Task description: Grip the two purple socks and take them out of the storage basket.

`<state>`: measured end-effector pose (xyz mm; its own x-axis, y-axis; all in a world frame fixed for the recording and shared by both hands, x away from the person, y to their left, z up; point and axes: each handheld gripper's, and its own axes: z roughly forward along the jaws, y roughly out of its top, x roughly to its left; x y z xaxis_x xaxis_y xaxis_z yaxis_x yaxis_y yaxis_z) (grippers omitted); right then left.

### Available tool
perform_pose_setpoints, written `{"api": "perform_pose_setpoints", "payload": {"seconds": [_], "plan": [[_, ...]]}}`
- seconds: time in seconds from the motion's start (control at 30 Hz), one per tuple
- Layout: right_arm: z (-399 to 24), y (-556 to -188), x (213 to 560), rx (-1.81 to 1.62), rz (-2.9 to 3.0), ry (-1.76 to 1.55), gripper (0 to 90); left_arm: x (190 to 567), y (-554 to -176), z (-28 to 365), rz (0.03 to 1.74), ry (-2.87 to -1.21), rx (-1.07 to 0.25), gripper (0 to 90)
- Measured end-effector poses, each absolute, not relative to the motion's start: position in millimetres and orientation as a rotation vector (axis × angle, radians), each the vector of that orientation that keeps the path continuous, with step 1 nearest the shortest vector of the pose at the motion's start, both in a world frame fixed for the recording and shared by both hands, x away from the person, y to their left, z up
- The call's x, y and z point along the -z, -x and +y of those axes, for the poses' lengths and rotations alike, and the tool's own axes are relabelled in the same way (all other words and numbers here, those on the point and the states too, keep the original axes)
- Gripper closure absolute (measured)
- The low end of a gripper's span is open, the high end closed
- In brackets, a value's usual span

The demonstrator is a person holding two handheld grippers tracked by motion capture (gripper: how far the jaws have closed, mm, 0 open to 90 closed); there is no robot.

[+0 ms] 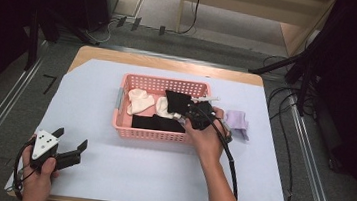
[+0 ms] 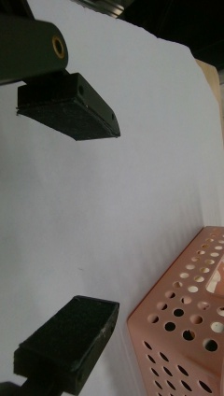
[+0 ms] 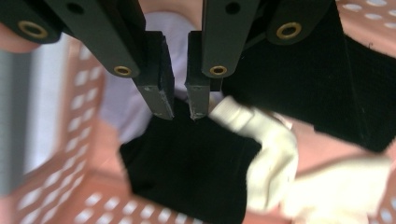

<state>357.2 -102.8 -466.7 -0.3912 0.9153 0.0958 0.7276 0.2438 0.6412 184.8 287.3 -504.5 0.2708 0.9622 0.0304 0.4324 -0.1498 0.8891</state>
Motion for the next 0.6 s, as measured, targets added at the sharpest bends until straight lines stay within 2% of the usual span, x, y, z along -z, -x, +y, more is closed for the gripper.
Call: {"api": "perform_pose_setpoints", "payload": {"seconds": [0.27, 0.47, 0.6], "plan": [[-89, -365, 480, -0.707, 2.288, -1.544, 82.1, 505, -185, 287, 1.283, -1.715, -0.818, 15.0], [-84, -371, 481, -0.626, 2.348, -1.595, 65.9, 505, -185, 287, 1.283, -1.72, -0.817, 15.0], [-80, -374, 482, -0.488, 2.368, -1.622, 70.4, 505, -184, 287, 1.282, -1.721, -0.818, 15.0]]}}
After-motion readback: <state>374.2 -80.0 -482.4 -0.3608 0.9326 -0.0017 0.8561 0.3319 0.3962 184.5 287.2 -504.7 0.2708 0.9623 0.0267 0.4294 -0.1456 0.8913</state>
